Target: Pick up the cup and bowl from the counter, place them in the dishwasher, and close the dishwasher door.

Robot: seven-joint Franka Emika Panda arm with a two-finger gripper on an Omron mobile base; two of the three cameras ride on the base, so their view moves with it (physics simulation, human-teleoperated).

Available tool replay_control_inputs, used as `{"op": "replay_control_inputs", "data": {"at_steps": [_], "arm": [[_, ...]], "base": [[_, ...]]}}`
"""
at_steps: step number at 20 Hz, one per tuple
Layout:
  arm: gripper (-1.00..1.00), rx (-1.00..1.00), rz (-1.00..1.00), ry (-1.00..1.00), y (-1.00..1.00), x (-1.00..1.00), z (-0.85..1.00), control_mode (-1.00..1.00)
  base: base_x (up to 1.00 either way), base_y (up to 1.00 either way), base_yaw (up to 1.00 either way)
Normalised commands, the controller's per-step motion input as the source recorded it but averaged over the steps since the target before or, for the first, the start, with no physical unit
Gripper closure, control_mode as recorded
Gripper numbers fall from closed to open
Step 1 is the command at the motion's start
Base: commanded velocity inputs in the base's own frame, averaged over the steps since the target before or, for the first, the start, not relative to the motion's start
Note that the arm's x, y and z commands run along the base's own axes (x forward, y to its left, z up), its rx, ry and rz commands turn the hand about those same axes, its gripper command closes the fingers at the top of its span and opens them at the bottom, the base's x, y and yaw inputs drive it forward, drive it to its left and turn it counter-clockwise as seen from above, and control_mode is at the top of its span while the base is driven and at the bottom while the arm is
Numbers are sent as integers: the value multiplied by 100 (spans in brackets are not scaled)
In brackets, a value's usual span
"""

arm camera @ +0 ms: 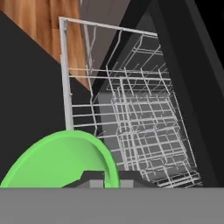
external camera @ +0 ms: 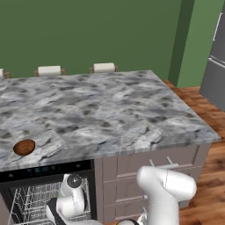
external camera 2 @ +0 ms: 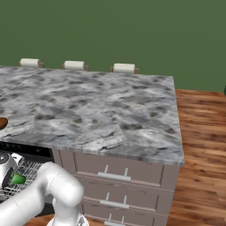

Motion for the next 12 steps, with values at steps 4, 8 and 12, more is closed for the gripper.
{"op": "replay_control_inputs", "data": {"at_steps": [4,8,12], "arm": [[100,-1,1,0,13,23,-37,-100],[100,-2,1,0,21,28,-40,-100],[100,-3,2,0,26,30,-45,-100]], "base": [[0,0,0],[0,0,0],[0,0,0]]}}
